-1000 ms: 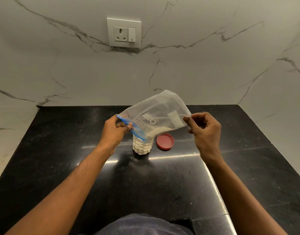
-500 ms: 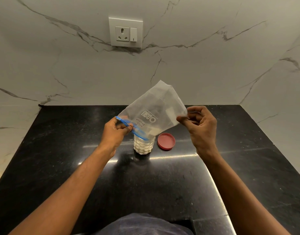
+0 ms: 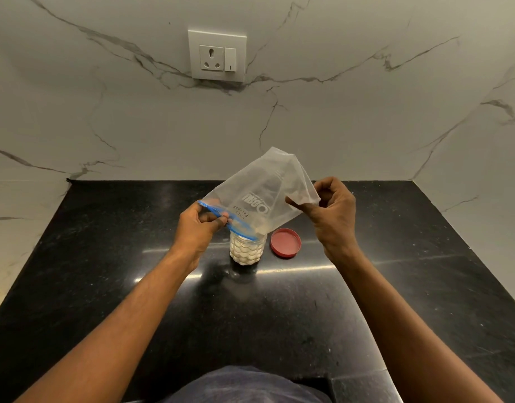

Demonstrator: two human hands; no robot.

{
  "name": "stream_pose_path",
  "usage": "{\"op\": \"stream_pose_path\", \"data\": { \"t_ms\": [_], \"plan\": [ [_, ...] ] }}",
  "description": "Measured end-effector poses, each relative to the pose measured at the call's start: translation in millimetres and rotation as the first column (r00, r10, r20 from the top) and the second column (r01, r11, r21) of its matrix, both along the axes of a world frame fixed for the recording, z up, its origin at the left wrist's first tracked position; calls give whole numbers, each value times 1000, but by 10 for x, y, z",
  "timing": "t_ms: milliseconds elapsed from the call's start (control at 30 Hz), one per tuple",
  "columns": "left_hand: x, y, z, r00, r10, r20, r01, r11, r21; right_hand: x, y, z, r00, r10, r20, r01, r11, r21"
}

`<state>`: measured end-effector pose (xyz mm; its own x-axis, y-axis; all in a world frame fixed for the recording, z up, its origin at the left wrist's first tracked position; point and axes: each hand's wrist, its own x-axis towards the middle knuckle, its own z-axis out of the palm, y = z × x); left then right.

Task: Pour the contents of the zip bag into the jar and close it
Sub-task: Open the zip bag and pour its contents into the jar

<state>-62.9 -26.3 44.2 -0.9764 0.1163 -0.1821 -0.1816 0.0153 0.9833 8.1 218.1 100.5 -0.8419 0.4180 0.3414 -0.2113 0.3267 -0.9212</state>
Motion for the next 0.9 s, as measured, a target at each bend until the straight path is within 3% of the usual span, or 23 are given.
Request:
{"op": "stream_pose_path", "data": {
  "t_ms": [133, 300, 533, 733, 900],
  "plan": [
    [-15, -20, 3, 1000, -1, 4, 1, 1000, -6, -27, 40, -23, 997, 52, 54, -54, 998, 32],
    [-24, -6, 9, 1000, 3, 3, -3, 1000, -3, -8, 56, 25, 1000, -11, -17, 12, 998, 55],
    [-26, -9, 29, 1000, -3, -9, 3, 1000, 2, -2, 52, 140, 997, 33, 65, -45, 981, 190],
    [-45, -27, 16, 1000, -12, -11, 12, 1000, -8, -54, 29, 403, 966, 190, 173, -226, 948, 223],
    [-48, -19, 10, 1000, -15, -13, 15, 1000, -1, -202, -84, 635, 992, 121, 35, -126, 953, 274]
  ]
}}
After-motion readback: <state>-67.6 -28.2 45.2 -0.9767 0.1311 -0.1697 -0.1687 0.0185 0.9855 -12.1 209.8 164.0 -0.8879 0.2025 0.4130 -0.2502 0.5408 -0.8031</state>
